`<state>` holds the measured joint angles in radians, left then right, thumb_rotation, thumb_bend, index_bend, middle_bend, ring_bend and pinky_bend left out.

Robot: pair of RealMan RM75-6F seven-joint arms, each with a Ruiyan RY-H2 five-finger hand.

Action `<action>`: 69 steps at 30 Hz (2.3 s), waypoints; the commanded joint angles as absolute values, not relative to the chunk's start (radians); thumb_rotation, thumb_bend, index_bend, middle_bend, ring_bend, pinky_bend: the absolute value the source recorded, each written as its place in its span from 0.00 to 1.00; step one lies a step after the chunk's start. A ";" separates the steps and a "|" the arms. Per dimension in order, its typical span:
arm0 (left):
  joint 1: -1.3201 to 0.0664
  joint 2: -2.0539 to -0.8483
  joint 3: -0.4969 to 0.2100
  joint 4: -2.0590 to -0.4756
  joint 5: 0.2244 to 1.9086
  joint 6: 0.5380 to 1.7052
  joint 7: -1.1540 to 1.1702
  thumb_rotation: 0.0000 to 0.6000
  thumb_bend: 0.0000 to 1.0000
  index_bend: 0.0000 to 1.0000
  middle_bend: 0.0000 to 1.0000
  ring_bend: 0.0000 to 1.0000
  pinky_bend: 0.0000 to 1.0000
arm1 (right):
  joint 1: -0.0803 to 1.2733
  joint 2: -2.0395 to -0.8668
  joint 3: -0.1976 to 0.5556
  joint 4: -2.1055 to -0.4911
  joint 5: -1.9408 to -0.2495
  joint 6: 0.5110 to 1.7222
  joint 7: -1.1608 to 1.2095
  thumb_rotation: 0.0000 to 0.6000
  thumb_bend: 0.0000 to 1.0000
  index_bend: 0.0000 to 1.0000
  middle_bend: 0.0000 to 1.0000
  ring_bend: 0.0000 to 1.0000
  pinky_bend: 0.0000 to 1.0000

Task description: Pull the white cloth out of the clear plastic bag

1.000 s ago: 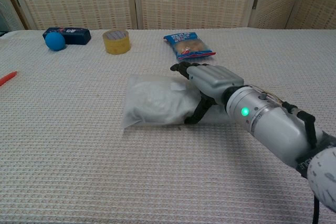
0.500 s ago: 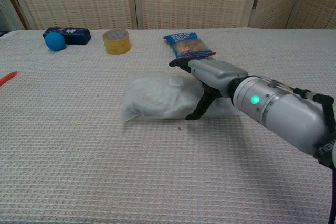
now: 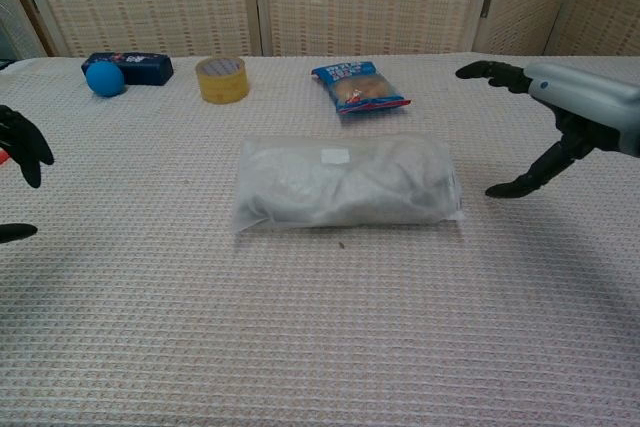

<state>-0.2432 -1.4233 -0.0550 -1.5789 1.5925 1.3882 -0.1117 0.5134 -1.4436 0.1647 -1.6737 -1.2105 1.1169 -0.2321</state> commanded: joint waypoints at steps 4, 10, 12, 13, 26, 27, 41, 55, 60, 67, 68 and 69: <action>-0.286 -1.540 -0.073 -1.583 1.497 1.298 0.042 1.00 0.11 0.54 0.99 0.89 0.99 | 0.442 -1.379 0.147 -1.574 -1.301 1.178 -0.008 1.00 0.06 0.00 0.00 0.00 0.00; -0.312 -1.600 -0.090 -1.607 1.372 1.212 0.131 1.00 0.14 0.57 1.00 1.00 1.00 | 0.437 -1.388 0.154 -1.472 -1.324 1.153 0.181 1.00 0.07 0.00 0.00 0.00 0.00; -0.320 -1.617 -0.099 -1.606 1.338 1.198 0.166 1.00 0.16 0.57 1.00 1.00 1.00 | 0.445 -1.391 0.153 -1.445 -1.327 1.120 0.243 1.00 0.08 0.00 0.00 0.00 0.00; -0.325 -1.631 -0.108 -1.603 1.315 1.192 0.185 1.00 0.17 0.56 1.00 1.00 1.00 | 0.452 -1.391 0.153 -1.430 -1.326 1.097 0.274 1.00 0.09 0.00 0.00 0.00 0.00; -0.402 -1.697 -0.235 -1.585 1.035 1.102 0.292 1.00 0.32 0.51 1.00 1.00 1.00 | 0.460 -1.403 0.151 -1.341 -1.340 1.077 0.302 1.00 0.10 0.04 0.00 0.00 0.00; -0.405 -1.696 -0.237 -1.593 1.020 1.095 0.293 1.00 0.31 0.50 1.00 1.00 1.00 | 0.461 -1.405 0.151 -1.336 -1.339 1.075 0.302 1.00 0.10 0.04 0.00 0.00 0.00; -0.520 -1.748 -0.306 -1.662 0.787 1.065 0.374 1.00 0.20 0.49 1.00 1.00 1.00 | 0.465 -1.421 0.148 -1.279 -1.342 1.058 0.315 1.00 0.10 0.04 0.00 0.00 0.00; -0.596 -1.829 -0.332 -1.563 0.738 1.127 0.406 1.00 0.15 0.58 1.00 1.00 1.00 | 0.450 -1.397 0.143 -1.273 -1.360 1.077 0.341 1.00 0.10 0.05 0.00 0.00 0.00; -0.609 -1.840 -0.339 -1.542 0.715 1.126 0.403 1.00 0.20 0.66 1.00 1.00 1.00 | 0.450 -1.397 0.146 -1.265 -1.359 1.079 0.339 1.00 0.10 0.05 0.00 0.00 0.00; -0.632 -1.826 -0.361 -1.591 0.633 1.116 0.433 0.99 0.19 0.66 1.00 1.00 1.00 | 0.452 -1.406 0.148 -1.252 -1.357 1.078 0.331 1.00 0.10 0.06 0.00 0.00 0.00; -0.636 -1.824 -0.363 -1.600 0.626 1.120 0.440 0.99 0.18 0.66 1.00 1.00 1.00 | 0.453 -1.407 0.149 -1.250 -1.357 1.077 0.333 1.00 0.10 0.07 0.00 0.00 0.00; -0.642 -1.822 -0.364 -1.608 0.619 1.127 0.450 0.98 0.17 0.66 1.00 1.00 1.00 | 0.453 -1.410 0.149 -1.246 -1.356 1.076 0.337 1.00 0.10 0.07 0.00 0.00 0.00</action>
<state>-0.6325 -1.8281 -0.3588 -1.5935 0.6332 1.1209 0.4361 0.4527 -1.4087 0.1485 -1.2470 -1.3568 1.0763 0.3359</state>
